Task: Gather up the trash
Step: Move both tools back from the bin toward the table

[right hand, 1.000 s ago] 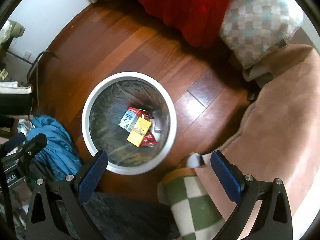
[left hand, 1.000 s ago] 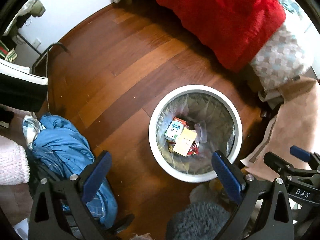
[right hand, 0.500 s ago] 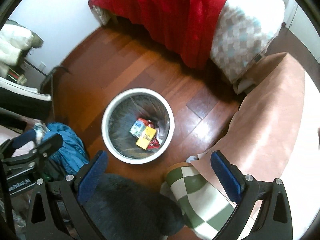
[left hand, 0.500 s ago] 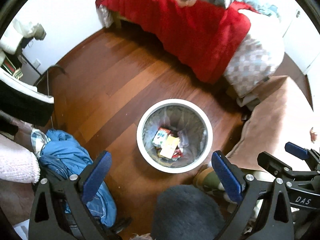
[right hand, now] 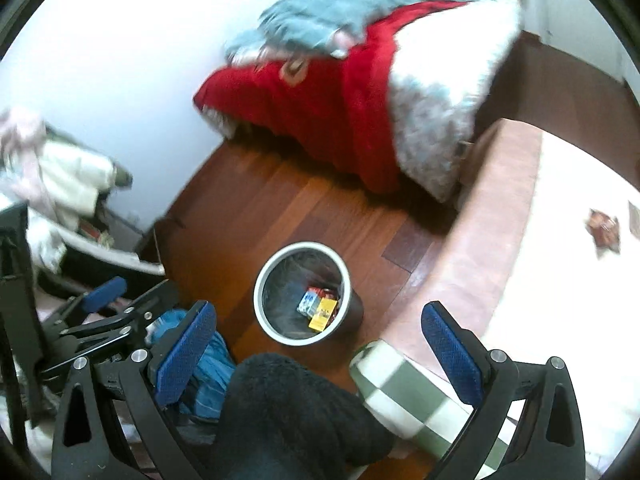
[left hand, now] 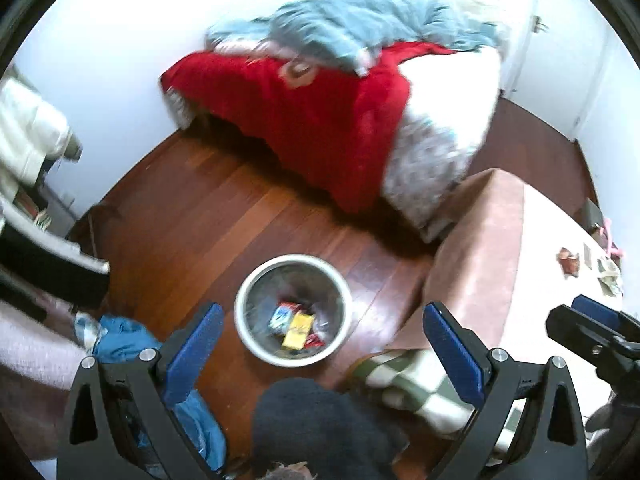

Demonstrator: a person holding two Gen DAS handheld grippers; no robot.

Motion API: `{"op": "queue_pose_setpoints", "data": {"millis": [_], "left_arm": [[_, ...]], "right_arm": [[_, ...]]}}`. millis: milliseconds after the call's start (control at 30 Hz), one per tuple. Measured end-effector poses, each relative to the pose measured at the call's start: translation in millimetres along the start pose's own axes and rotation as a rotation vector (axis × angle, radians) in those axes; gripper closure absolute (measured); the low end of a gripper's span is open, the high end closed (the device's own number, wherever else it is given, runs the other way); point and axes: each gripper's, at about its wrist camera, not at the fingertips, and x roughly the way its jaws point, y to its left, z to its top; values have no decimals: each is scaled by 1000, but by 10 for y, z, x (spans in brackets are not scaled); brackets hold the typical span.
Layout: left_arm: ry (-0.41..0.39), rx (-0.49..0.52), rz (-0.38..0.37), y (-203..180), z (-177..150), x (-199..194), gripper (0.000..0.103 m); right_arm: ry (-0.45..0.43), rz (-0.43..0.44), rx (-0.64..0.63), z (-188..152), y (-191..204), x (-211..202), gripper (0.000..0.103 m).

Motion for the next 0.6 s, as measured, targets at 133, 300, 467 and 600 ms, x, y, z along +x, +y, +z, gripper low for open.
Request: {"op": "queue_pose_setpoints", "data": {"millis": [133, 300, 467, 600], "left_arm": [[-19, 69, -49, -682, 80, 91, 1], [33, 171, -116, -1811, 110, 509, 1], [127, 233, -209, -2924, 143, 921, 1], [211, 255, -288, -3744, 228, 1237, 1]], "right_arm": [[-39, -58, 109, -2, -717, -413, 0], [-47, -222, 266, 15, -1951, -820, 0], [-33, -376, 451, 132, -3302, -1045, 0], [-19, -468, 516, 354, -4143, -1077, 0]]}}
